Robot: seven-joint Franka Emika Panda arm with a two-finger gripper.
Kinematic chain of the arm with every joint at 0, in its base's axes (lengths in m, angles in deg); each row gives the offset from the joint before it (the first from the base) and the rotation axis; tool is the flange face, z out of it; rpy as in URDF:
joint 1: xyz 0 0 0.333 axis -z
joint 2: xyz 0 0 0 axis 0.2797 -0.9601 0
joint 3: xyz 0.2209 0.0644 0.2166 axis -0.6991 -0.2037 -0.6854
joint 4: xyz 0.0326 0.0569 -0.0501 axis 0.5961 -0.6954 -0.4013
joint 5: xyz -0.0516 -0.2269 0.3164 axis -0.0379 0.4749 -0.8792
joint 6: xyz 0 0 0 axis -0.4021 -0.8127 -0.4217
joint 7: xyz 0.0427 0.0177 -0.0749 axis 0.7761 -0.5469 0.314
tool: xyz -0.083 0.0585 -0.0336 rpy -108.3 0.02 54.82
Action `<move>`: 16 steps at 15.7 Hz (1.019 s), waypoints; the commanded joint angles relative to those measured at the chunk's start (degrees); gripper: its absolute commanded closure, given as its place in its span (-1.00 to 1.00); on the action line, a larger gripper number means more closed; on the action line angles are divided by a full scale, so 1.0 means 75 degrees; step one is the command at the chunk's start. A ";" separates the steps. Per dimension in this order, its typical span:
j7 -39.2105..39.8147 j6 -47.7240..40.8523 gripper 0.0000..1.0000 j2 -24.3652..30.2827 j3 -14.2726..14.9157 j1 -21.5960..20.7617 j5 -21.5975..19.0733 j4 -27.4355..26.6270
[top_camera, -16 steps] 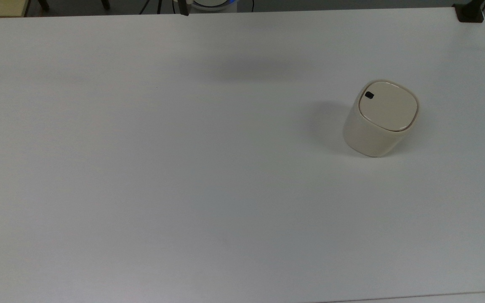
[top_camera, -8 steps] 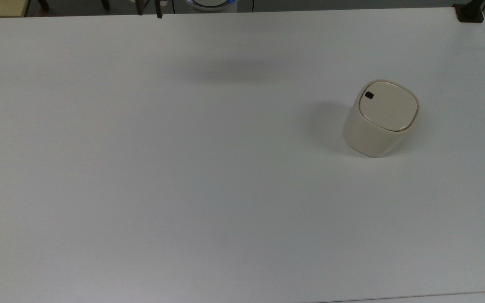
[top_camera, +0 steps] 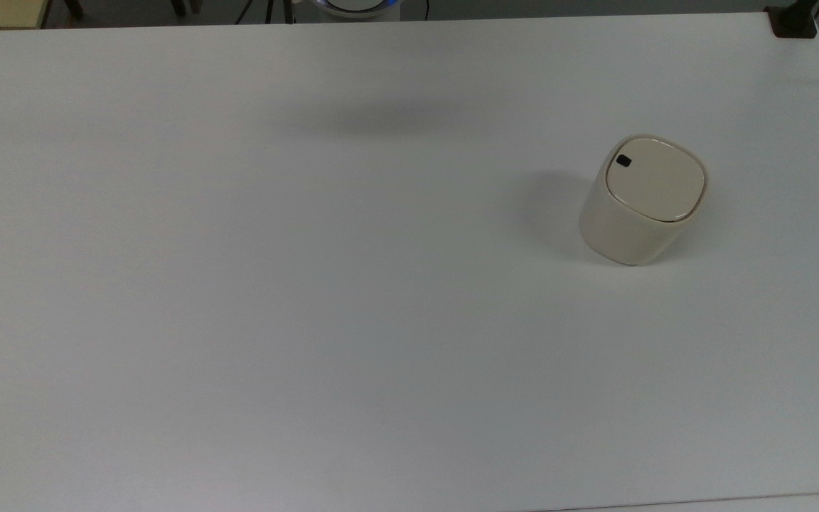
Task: Close the trash bin
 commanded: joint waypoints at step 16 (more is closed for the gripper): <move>-0.0425 0.0171 -1.00 0.0151 -0.0272 0.0269 -0.1149 -0.0363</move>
